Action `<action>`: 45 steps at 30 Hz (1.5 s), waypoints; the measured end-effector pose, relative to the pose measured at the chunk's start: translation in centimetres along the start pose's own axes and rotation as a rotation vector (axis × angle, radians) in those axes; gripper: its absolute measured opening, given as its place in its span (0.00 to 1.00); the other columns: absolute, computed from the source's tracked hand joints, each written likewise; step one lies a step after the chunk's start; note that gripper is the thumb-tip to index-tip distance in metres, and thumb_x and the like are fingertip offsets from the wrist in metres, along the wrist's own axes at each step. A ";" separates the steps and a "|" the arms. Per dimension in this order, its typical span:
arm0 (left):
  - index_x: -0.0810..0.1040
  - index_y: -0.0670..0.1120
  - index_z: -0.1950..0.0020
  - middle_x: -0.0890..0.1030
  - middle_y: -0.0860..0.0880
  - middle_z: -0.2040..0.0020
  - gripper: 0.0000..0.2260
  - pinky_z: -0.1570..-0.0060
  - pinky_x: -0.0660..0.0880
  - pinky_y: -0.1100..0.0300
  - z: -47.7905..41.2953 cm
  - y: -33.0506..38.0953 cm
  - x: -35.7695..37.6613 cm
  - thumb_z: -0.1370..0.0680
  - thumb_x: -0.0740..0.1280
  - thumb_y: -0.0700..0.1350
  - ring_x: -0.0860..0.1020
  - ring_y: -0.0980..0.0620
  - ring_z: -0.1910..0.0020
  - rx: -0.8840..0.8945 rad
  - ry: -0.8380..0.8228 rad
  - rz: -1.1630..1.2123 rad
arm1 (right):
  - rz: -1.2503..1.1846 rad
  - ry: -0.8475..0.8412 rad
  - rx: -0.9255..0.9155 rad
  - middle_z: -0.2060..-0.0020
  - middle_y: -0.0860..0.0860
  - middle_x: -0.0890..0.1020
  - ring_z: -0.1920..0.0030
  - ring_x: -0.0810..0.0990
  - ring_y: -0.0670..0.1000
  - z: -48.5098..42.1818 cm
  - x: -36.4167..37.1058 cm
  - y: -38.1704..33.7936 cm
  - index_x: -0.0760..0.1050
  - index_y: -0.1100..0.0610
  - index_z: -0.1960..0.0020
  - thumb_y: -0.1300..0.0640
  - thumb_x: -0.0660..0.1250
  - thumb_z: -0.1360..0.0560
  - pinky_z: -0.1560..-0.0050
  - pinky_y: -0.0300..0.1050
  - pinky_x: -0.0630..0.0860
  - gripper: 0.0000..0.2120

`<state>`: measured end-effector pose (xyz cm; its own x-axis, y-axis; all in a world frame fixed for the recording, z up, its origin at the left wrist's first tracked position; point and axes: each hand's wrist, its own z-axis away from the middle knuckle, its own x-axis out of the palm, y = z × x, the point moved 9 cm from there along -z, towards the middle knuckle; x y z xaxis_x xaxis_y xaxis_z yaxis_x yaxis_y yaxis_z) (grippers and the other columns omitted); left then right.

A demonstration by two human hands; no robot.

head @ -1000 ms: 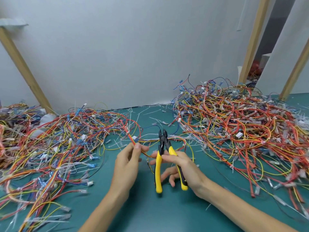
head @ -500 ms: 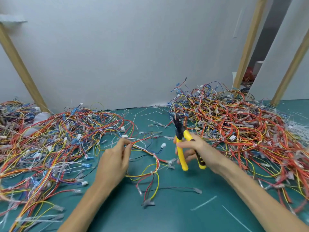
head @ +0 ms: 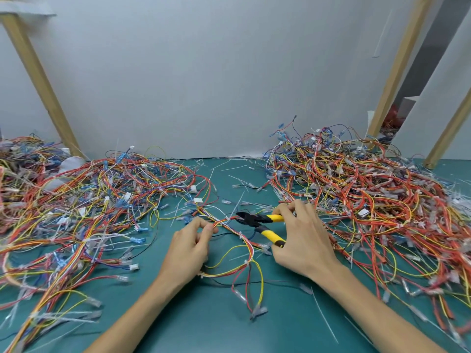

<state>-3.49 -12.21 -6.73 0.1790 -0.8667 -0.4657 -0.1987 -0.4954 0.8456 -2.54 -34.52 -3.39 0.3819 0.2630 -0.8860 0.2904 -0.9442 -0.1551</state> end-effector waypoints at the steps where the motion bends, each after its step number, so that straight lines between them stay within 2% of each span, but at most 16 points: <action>1: 0.75 0.50 0.58 0.70 0.50 0.78 0.10 0.70 0.66 0.57 0.0 0.1 0.0 0.18 0.60 0.46 0.67 0.51 0.75 0.011 -0.006 -0.004 | 0.002 0.014 0.003 0.52 0.49 0.68 0.50 0.66 0.52 0.1 -0.1 -0.2 0.72 0.50 0.44 0.42 0.67 0.40 0.54 0.45 0.67 0.26; 4: 0.75 0.49 0.57 0.70 0.51 0.78 0.10 0.70 0.64 0.57 0.2 0.3 0.2 0.18 0.60 0.46 0.66 0.51 0.75 0.043 -0.017 -0.011 | 0.005 0.011 0.008 0.52 0.49 0.69 0.50 0.66 0.52 0.2 -0.1 -0.4 0.72 0.50 0.44 0.41 0.66 0.39 0.53 0.46 0.68 0.27; 8: 0.74 0.48 0.56 0.74 0.56 0.77 0.09 0.69 0.65 0.55 0.5 0.5 0.5 0.18 0.60 0.46 0.65 0.50 0.74 0.075 -0.037 -0.037 | -0.006 -0.031 -0.022 0.51 0.49 0.68 0.50 0.65 0.52 0.1 0.3 -0.2 0.72 0.51 0.43 0.43 0.72 0.37 0.53 0.44 0.64 0.26; 12: 0.74 0.51 0.58 0.68 0.49 0.77 0.09 0.70 0.62 0.56 0.4 0.4 0.1 0.18 0.60 0.47 0.64 0.51 0.75 0.088 -0.004 -0.041 | -0.003 -0.032 -0.050 0.50 0.49 0.69 0.50 0.65 0.51 -0.1 0.0 -0.2 0.72 0.51 0.43 0.45 0.72 0.38 0.53 0.43 0.64 0.26; 17: 0.73 0.53 0.58 0.66 0.48 0.77 0.09 0.71 0.59 0.55 0.6 1.2 -0.1 0.18 0.60 0.47 0.62 0.52 0.75 0.135 0.007 -0.049 | -0.026 0.010 -0.054 0.50 0.49 0.70 0.49 0.67 0.52 0.2 -0.6 -1.1 0.73 0.51 0.44 0.43 0.70 0.39 0.50 0.46 0.71 0.26; 21: 0.73 0.53 0.58 0.66 0.48 0.77 0.09 0.71 0.59 0.56 0.5 1.1 -0.1 0.18 0.60 0.46 0.61 0.52 0.75 0.139 0.012 -0.048 | -0.045 0.012 -0.034 0.50 0.49 0.70 0.48 0.67 0.52 0.5 -0.2 -1.5 0.73 0.51 0.44 0.43 0.74 0.38 0.48 0.47 0.71 0.26; 31: 0.74 0.51 0.57 0.66 0.49 0.77 0.09 0.70 0.59 0.56 0.6 1.1 0.1 0.18 0.60 0.46 0.61 0.52 0.75 0.132 0.000 -0.055 | -0.025 0.006 -0.006 0.50 0.50 0.71 0.49 0.67 0.53 0.4 -0.1 -1.0 0.73 0.52 0.44 0.42 0.72 0.36 0.49 0.48 0.72 0.25; 36: 0.75 0.51 0.58 0.66 0.49 0.76 0.10 0.70 0.59 0.56 0.7 1.4 0.5 0.18 0.59 0.46 0.61 0.51 0.74 0.148 -0.038 -0.023 | -0.024 0.007 -0.031 0.53 0.48 0.72 0.50 0.70 0.52 0.5 0.1 -1.5 0.73 0.50 0.45 0.43 0.71 0.36 0.56 0.47 0.72 0.23; 40: 0.76 0.51 0.58 0.67 0.49 0.77 0.11 0.71 0.62 0.57 0.6 1.3 0.5 0.17 0.59 0.45 0.64 0.51 0.75 0.124 -0.057 0.037 | -0.056 0.018 -0.052 0.57 0.44 0.74 0.54 0.74 0.51 0.5 -0.2 -1.5 0.76 0.48 0.50 0.43 0.72 0.35 0.65 0.46 0.73 0.16; 45: 0.76 0.49 0.58 0.67 0.53 0.77 0.12 0.71 0.64 0.59 0.5 1.2 0.5 0.17 0.59 0.43 0.65 0.54 0.76 0.089 -0.073 0.095 | -0.082 0.051 -0.073 0.59 0.44 0.77 0.57 0.75 0.51 0.3 -0.9 -1.7 0.79 0.49 0.52 0.41 0.67 0.32 0.67 0.49 0.76 0.15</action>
<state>-4.16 -13.28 -6.06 0.0851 -0.9103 -0.4052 -0.2962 -0.4114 0.8620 -3.69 -33.23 -2.44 0.3976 0.3507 -0.8479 0.3850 -0.9026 -0.1927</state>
